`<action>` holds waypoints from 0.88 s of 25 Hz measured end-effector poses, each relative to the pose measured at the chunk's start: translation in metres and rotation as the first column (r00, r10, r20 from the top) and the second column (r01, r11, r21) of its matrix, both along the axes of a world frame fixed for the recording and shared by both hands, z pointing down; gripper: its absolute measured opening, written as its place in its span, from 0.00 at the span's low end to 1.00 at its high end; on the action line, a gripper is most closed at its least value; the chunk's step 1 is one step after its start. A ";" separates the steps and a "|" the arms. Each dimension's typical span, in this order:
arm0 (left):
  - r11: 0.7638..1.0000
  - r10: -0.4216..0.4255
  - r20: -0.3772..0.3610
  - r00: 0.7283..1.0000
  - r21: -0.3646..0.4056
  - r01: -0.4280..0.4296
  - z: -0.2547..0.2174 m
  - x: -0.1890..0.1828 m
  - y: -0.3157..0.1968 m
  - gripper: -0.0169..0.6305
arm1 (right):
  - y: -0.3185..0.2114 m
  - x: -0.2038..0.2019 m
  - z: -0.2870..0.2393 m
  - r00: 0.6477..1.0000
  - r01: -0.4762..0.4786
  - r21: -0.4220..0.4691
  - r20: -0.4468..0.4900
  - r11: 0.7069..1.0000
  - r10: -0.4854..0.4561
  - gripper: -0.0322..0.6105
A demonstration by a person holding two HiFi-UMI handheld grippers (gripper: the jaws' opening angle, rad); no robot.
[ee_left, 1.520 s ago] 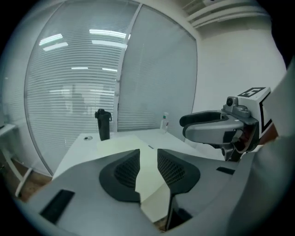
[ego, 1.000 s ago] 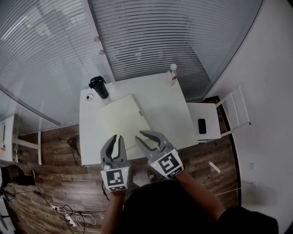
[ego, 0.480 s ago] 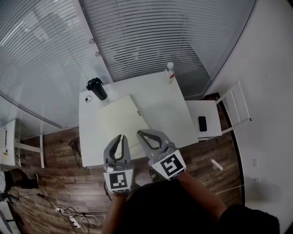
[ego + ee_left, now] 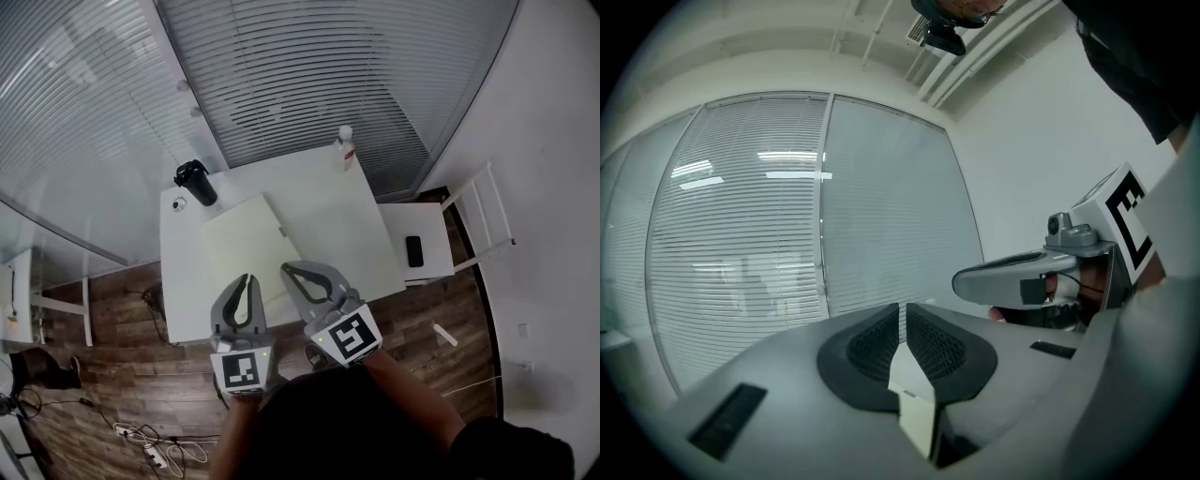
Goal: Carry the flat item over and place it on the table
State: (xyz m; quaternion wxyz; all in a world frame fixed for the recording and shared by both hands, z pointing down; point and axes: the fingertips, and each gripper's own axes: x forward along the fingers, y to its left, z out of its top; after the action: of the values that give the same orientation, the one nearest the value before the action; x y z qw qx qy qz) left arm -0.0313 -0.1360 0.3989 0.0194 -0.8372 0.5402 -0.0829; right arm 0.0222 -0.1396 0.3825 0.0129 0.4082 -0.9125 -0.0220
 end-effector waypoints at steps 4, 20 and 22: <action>0.999 0.013 0.007 1.000 0.030 -0.013 0.004 -0.001 -0.003 0.08 | -0.004 0.003 0.002 1.000 -0.008 -0.002 -0.014 1.000 0.008 0.05; 0.997 0.028 0.029 0.999 -0.074 -0.026 0.042 -0.006 -0.010 0.08 | -0.021 0.024 0.015 0.996 -0.070 -0.034 -0.055 0.997 0.068 0.04; 0.997 0.024 0.030 0.999 -0.080 -0.022 0.044 -0.008 -0.011 0.08 | -0.023 0.024 0.017 0.996 -0.071 -0.033 -0.053 0.997 0.069 0.04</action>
State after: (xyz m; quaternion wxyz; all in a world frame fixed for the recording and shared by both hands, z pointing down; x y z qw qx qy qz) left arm -0.0392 -0.1474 0.4426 -0.0045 -0.8420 0.5266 -0.1169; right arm 0.0462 -0.1630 0.3991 0.0445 0.4391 -0.8972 -0.0161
